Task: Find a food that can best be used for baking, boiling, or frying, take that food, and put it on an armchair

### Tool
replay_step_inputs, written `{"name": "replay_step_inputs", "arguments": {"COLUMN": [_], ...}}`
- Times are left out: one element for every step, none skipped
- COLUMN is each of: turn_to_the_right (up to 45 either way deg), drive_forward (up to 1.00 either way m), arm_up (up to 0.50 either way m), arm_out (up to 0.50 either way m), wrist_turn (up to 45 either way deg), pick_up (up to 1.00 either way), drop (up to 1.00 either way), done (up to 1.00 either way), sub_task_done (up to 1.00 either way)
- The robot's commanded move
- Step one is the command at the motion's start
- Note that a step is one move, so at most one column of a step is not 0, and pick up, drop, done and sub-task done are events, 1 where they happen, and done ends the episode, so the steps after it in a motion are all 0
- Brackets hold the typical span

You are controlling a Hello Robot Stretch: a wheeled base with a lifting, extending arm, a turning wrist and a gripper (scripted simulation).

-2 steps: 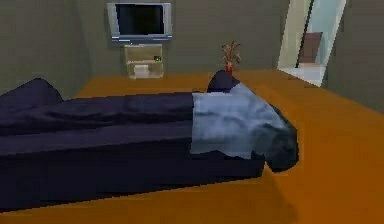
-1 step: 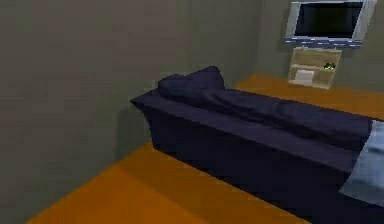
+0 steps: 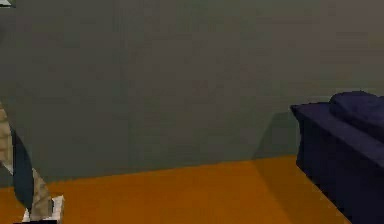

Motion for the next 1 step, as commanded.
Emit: {"name": "replay_step_inputs", "arguments": {"turn_to_the_right": [-27.0], "drive_forward": [0.0], "arm_up": [0.0], "arm_out": [0.0], "wrist_turn": [0.0], "pick_up": [0.0], "drop": [0.0], "done": [0.0], "sub_task_done": [0.0]}}
